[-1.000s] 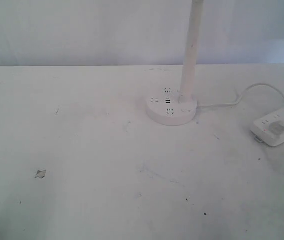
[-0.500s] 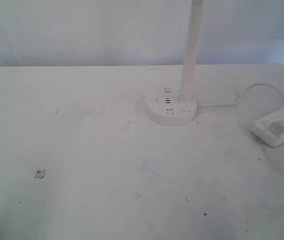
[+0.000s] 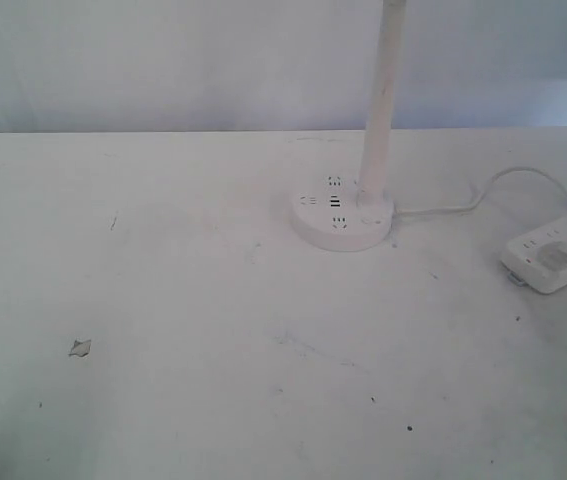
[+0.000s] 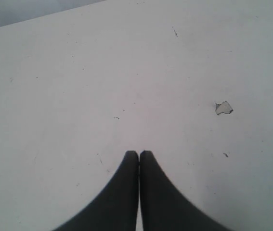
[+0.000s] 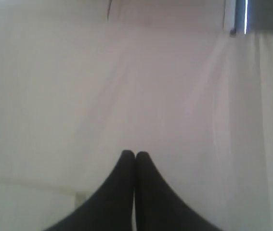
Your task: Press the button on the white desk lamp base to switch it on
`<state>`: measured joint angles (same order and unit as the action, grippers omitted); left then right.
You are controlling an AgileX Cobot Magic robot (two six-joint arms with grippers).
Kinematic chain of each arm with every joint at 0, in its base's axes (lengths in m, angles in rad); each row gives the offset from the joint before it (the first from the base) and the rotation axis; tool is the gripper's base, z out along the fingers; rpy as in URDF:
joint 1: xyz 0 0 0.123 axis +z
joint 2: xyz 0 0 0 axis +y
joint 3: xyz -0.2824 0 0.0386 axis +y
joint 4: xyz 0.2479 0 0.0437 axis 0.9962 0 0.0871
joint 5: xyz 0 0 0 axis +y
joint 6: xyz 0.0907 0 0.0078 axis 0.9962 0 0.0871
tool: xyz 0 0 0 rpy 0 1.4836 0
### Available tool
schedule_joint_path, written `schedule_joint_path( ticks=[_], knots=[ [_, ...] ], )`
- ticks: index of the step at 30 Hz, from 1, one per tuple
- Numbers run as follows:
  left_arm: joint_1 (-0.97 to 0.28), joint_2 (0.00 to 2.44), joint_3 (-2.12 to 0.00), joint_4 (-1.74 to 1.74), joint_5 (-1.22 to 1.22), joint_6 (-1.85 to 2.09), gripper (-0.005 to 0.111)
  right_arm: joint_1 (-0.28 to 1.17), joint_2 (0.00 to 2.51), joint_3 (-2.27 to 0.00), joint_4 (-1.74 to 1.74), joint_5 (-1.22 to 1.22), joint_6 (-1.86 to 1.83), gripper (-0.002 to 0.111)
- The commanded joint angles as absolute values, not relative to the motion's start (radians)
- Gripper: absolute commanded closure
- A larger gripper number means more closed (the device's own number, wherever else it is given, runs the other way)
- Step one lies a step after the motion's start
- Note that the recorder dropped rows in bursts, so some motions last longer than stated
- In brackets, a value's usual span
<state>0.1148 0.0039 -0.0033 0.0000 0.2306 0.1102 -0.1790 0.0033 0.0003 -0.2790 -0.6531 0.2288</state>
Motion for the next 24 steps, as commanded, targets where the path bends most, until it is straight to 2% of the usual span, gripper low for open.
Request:
schedule_joint_path(
  ticks=[1,4,13,18,24],
  knots=[
    [0.115,0.000,0.000,0.000,0.231,0.109,0.107,-0.177,0.000,0.000,-0.172,-1.063,0.297,0.108],
    [0.115,0.000,0.000,0.000,0.231,0.109,0.107,-0.177,0.000,0.000,-0.147,-1.221,0.393,0.108],
    [0.115,0.000,0.000,0.000,0.231,0.109,0.107,-0.177,0.000,0.000,-0.151,-1.221,0.734,0.108],
    [0.115,0.000,0.000,0.000,0.231,0.109,0.107,-0.177,0.000,-0.015,-0.040,-1.219,0.857,0.108],
    [0.115,0.000,0.000,0.000,0.231,0.109,0.107,-0.177,0.014,-0.219,0.000,-0.904,0.840,0.108]
  ],
)
